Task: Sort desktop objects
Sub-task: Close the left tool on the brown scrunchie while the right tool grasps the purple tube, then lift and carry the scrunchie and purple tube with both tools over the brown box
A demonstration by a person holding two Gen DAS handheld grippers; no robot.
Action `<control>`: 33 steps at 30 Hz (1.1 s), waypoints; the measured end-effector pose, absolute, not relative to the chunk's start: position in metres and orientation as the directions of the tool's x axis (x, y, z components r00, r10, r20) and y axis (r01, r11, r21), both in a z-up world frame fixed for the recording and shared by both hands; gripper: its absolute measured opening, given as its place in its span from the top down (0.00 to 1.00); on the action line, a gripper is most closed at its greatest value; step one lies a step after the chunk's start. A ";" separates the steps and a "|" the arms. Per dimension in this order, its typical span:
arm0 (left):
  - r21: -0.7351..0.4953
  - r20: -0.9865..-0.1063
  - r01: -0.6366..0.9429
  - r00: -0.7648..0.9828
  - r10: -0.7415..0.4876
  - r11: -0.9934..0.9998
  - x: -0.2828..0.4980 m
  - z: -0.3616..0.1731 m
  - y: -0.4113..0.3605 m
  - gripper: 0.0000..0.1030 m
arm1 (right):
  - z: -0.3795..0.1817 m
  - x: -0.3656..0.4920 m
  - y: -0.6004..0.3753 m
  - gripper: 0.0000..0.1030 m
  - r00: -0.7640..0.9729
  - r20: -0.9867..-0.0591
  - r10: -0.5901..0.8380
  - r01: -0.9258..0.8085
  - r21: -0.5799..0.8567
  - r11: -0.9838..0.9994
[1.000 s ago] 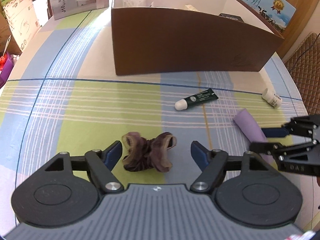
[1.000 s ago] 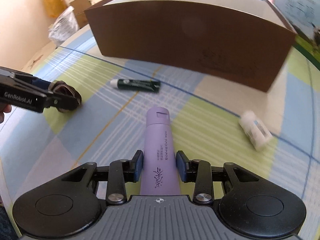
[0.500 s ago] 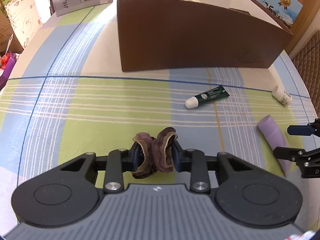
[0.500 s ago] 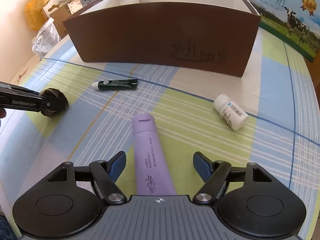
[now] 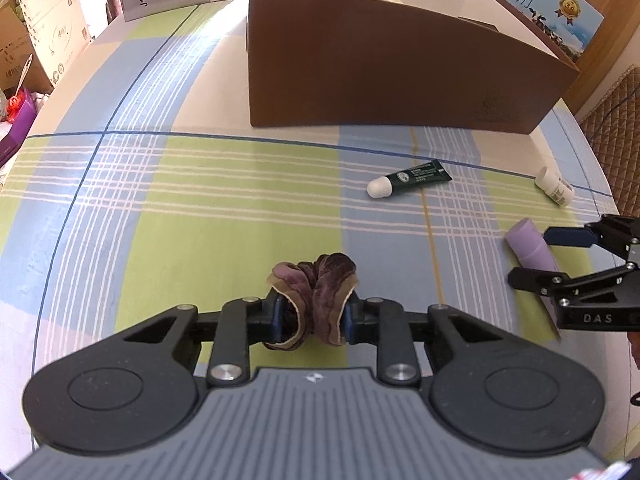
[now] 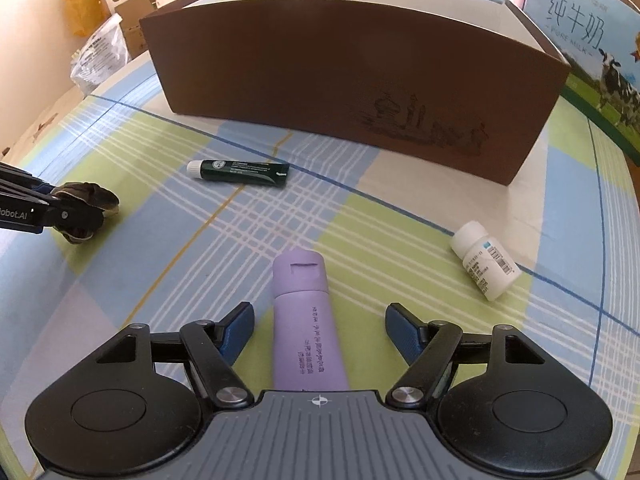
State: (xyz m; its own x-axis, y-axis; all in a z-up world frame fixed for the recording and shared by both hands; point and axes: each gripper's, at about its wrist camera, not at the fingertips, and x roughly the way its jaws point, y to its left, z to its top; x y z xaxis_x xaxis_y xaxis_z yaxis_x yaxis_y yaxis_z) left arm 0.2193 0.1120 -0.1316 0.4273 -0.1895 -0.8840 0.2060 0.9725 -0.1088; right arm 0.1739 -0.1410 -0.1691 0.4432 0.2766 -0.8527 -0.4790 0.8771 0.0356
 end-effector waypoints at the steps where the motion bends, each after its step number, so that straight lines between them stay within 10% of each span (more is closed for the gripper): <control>1: -0.111 -0.884 0.205 0.426 -0.191 0.972 0.218 -0.132 0.111 0.78 | -0.169 0.173 -0.140 0.38 0.448 -0.852 0.271 -0.484 0.024 0.875; 5: -0.116 -0.885 0.210 0.422 -0.197 0.971 0.212 -0.131 0.107 0.79 | -0.166 0.170 -0.138 0.72 0.448 -0.845 0.292 -0.512 0.026 0.858; 33: -0.170 -0.781 0.340 0.526 -0.337 0.925 0.217 -0.068 0.066 0.79 | -0.087 0.163 -0.167 0.72 0.591 -0.676 0.440 -0.407 0.221 0.887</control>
State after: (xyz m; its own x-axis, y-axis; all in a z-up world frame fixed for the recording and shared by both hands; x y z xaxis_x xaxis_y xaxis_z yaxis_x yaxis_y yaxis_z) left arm 0.2173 0.0664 -0.0677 0.5258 -0.3372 -0.7809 0.3405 0.9247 -0.1701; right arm 0.1627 -0.1675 -0.0869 0.5911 0.4395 -0.6763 -0.4066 0.8865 0.2207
